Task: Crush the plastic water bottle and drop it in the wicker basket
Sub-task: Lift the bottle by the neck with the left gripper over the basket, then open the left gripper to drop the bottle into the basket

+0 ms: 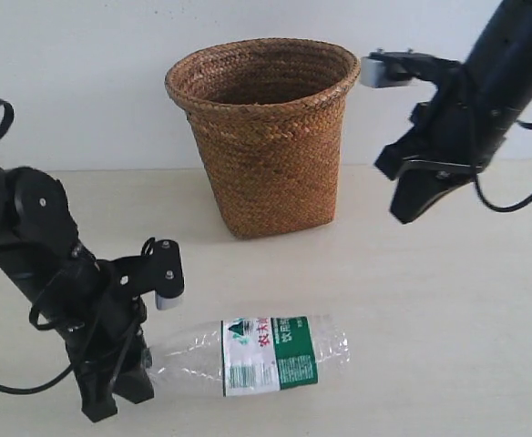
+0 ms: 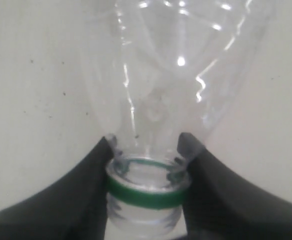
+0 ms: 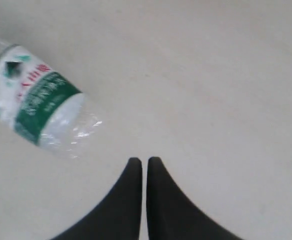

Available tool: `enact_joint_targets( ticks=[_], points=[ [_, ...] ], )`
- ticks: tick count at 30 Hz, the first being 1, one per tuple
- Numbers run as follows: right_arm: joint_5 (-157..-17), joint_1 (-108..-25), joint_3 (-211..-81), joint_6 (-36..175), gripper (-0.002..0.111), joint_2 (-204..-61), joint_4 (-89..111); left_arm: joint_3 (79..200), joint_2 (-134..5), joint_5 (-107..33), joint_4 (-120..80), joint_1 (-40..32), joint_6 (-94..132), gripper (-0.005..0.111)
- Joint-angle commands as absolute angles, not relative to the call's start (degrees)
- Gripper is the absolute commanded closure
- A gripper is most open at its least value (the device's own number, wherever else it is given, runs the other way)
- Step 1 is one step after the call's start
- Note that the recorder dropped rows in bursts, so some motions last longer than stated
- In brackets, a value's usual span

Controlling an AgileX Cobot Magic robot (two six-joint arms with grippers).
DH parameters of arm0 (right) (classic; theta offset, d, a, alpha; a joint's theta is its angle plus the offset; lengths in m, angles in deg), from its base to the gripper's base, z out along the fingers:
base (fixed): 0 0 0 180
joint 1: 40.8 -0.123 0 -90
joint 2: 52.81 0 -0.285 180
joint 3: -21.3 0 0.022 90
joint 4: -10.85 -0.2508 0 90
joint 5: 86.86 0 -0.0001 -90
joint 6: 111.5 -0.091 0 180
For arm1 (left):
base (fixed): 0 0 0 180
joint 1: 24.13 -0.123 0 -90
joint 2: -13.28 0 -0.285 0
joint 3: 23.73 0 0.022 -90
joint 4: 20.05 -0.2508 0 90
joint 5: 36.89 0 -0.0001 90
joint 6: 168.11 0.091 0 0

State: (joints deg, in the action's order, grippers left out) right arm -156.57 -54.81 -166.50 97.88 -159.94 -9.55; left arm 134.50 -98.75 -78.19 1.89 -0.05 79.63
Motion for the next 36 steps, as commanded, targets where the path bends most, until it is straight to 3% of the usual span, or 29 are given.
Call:
enact_joint_targets(
  ticks=[1,9,13,15,20,22,24,27,33,36],
  points=[
    [-156.8,-48.2,-165.0,96.0,0.108,-158.1,-6.7,139.0,-93.5,-85.7,3.1,0.1,80.5,0.102],
    [-148.4,-39.6,-160.9,95.3,0.108,-158.1,-7.1,153.0,-85.6,-87.8,3.1,-2.0,77.1,0.102],
    [-145.3,-39.0,-158.8,95.3,0.108,-158.1,-8.2,161.1,-86.9,-70.3,3.5,-3.6,67.5,0.1],
    [-144.9,-39.0,-158.4,95.9,0.108,-158.1,-10.2,164.5,-89.5,-62.3,5.3,-3.2,67.8,0.085],
    [-147.1,-39.1,-158.1,98.4,0.108,-158.2,-15.8,174.7,-98.9,-62.1,4.7,-3.1,64.6,0.011],
    [-148.0,-39.1,-158.1,100.0,0.108,-158.2,-18.0,176.4,-100.4,-62.5,5.0,-2.9,64.3,0.008],
    [-148.0,-39.1,-158.1,101.5,0.108,-158.2,-20.0,176.6,-100.6,-62.6,5.0,-2.8,66.4,0.013],
    [-147.1,-39.1,-158.1,103.2,0.108,-158.2,-22.0,176.6,-100.2,-64.0,4.4,-3.0,67.5,0.028],
    [-146.8,-39.3,-158.1,104.1,0.108,-158.4,-23.1,176.6,-97.8,-73.0,-0.8,-4.1,67.5,0.072],
    [-146.6,-39.3,-158.1,106.1,0.108,-158.4,-22.8,176.6,-96.4,-81.0,-5.1,-4.8,63.8,0.102]
  ],
)
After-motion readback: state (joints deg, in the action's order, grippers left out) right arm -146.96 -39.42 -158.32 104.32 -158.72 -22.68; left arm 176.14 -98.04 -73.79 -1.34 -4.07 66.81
